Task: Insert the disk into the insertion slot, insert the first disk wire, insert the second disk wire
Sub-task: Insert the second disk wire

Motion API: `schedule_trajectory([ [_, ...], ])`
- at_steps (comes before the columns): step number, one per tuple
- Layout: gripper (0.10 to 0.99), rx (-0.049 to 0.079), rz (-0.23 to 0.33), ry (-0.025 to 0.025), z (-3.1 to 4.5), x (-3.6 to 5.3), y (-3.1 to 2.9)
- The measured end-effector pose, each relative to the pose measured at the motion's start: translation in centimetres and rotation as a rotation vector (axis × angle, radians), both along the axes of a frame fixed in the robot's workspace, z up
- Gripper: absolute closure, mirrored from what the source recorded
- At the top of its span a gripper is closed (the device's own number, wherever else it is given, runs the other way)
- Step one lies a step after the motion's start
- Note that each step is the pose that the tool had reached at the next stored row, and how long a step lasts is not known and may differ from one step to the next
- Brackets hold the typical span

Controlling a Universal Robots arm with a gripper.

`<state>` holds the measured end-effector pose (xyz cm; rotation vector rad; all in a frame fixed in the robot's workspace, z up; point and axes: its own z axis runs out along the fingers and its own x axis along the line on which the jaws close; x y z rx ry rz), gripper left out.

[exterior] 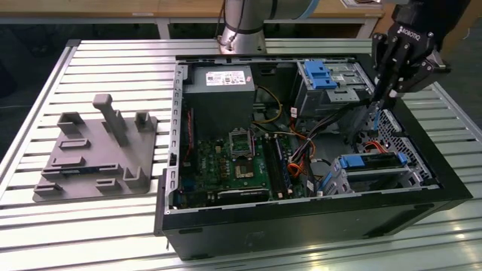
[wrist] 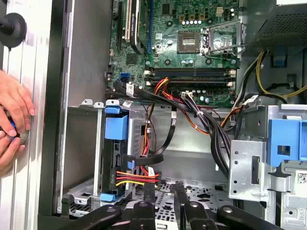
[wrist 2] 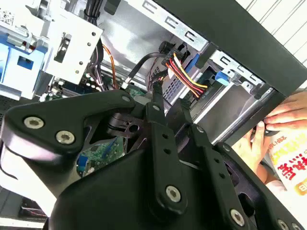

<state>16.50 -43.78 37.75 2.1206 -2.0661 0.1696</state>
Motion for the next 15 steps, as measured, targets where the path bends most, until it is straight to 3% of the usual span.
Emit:
schedule_trajectory([
  [1, 0.784, 0.0, 0.001, 0.0, 0.0, 0.0, 0.0],
  [2, 0.361, 0.0, 0.001, -0.0265, -0.24, -0.41, -0.45],
  [3, 0.447, 0.0, 0.001, -0.0265, -0.31, -0.4, -1.24],
  [15, 0.447, 0.0, 0.001, -0.0265, -0.25, -0.4, -1.3],
])
